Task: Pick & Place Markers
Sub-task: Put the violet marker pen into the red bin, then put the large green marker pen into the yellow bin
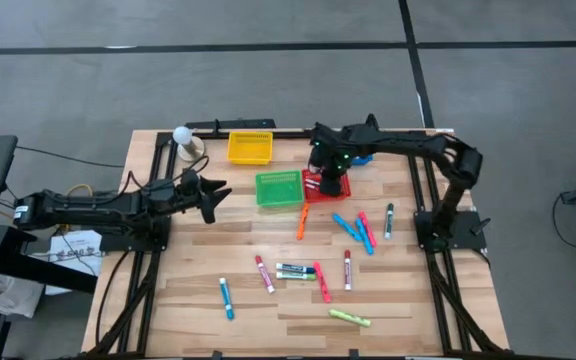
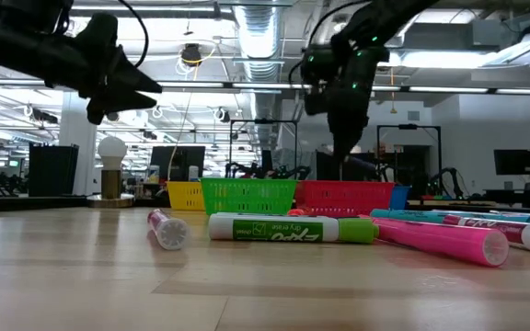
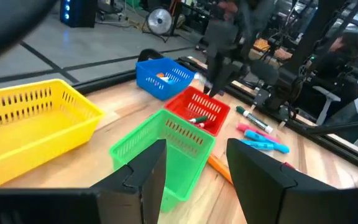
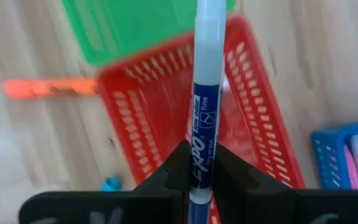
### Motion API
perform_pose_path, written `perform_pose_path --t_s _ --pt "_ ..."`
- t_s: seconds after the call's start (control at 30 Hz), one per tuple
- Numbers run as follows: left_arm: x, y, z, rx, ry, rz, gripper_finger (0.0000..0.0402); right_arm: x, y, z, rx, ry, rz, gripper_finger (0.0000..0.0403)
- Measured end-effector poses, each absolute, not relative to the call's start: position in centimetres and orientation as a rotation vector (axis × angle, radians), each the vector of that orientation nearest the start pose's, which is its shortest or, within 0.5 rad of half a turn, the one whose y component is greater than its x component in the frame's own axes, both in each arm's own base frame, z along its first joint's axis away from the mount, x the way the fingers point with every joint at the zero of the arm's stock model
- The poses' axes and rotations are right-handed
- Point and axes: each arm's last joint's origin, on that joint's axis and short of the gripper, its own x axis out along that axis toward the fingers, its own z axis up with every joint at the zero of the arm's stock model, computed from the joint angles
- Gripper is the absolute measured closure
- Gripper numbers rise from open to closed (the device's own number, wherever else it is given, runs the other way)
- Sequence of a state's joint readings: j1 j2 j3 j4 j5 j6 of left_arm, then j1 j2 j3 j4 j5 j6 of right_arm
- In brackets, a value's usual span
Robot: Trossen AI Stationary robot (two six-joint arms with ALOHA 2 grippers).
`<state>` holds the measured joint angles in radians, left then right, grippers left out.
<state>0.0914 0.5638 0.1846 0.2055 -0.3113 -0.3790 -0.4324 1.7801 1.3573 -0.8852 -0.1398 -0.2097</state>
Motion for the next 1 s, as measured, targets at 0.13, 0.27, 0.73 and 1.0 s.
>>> perform_pose_path --t_s 0.13,0.27,0.73,1.0 --pt "13.8 2.2 18.9 -0.352 0.107 0.434 0.0234 32.5 -14.7 20.7 0.157 1.365 -0.069 0.0371" --pt "13.8 2.2 18.8 -0.352 0.108 0.435 0.0234 32.9 -15.3 19.3 0.114 1.429 -0.072 0.0366" --pt "13.8 2.2 18.8 -0.352 0.103 0.434 0.0234 33.6 -16.1 15.6 0.122 1.51 -0.032 0.0355" --pt "13.8 2.2 18.8 -0.352 0.103 0.434 0.0234 33.8 -16.2 15.8 0.118 1.487 -0.039 0.033"
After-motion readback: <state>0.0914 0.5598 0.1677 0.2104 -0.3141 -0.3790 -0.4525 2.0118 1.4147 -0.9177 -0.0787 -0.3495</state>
